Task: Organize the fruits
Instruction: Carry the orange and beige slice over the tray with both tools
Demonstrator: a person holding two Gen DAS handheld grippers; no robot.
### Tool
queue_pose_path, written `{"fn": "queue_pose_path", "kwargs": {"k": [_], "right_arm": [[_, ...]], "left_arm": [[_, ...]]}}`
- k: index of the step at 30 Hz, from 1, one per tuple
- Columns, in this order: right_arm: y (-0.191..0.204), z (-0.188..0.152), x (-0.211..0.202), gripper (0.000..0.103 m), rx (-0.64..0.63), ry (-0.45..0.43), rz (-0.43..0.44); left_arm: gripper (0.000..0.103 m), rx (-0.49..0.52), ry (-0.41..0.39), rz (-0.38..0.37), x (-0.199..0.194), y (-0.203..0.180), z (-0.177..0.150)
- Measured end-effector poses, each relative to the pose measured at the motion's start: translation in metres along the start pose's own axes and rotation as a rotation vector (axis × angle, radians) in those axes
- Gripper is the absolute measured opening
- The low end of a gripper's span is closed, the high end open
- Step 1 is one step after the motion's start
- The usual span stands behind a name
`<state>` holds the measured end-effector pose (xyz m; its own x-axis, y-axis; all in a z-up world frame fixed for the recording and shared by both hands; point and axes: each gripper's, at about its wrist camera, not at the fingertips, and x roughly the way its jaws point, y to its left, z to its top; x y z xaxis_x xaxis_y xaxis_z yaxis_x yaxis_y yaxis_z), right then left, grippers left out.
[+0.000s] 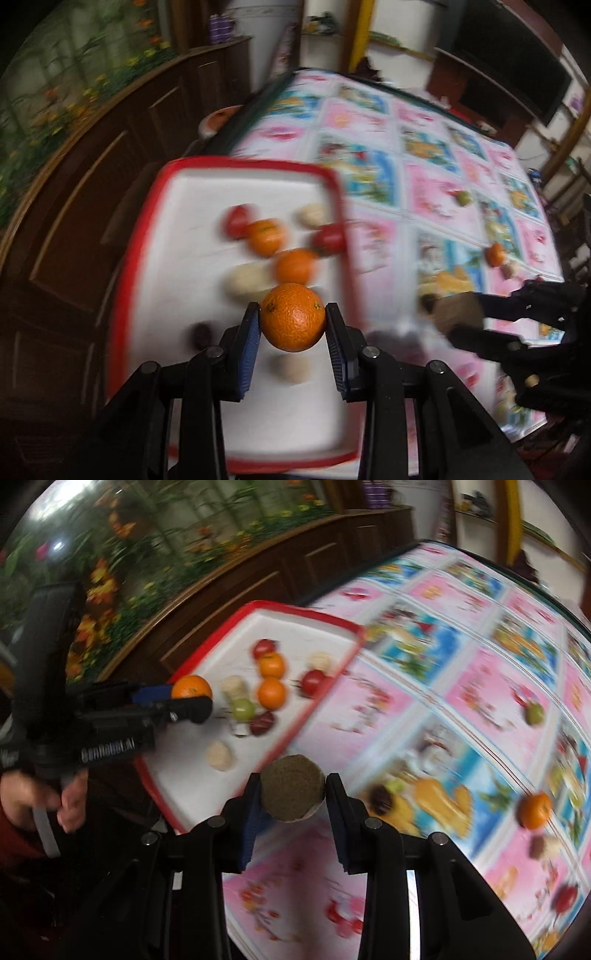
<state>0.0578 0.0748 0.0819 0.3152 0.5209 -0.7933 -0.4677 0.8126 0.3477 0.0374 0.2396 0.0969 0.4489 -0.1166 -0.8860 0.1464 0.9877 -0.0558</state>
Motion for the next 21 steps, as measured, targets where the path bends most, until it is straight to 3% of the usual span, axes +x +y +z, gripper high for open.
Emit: {"fn": "queue_pose_path", "kwargs": {"k": [3,6,11,16,20,21], "right_arm": [[0.023,0.013,0.014,0.037,-0.050,0.019,0.042],[0.053,0.019,0.031,0.037,-0.114,0.048,0.084],[0.111,0.011,0.063,0.037,-0.260,0.105,0.125],[0.127,-0.004,0.086,0.037,-0.292,0.145,0.129],[0.131,-0.006,0.095,0.038,-0.310,0.154,0.111],[0.132,-0.005,0.095,0.047,-0.317,0.163,0.106]], "left_arm": [[0.034,-0.101,-0.005,0.007,-0.009,0.037,0.000],[0.034,-0.090,-0.005,0.049,-0.003,0.051,0.002],[0.034,-0.116,0.010,0.024,0.019,0.068,0.016],[0.034,-0.119,0.052,0.059,0.038,0.078,0.012],[0.035,-0.153,0.112,0.017,0.055,0.084,0.003],[0.037,-0.157,0.119,0.008,0.057,0.084,0.000]]}}
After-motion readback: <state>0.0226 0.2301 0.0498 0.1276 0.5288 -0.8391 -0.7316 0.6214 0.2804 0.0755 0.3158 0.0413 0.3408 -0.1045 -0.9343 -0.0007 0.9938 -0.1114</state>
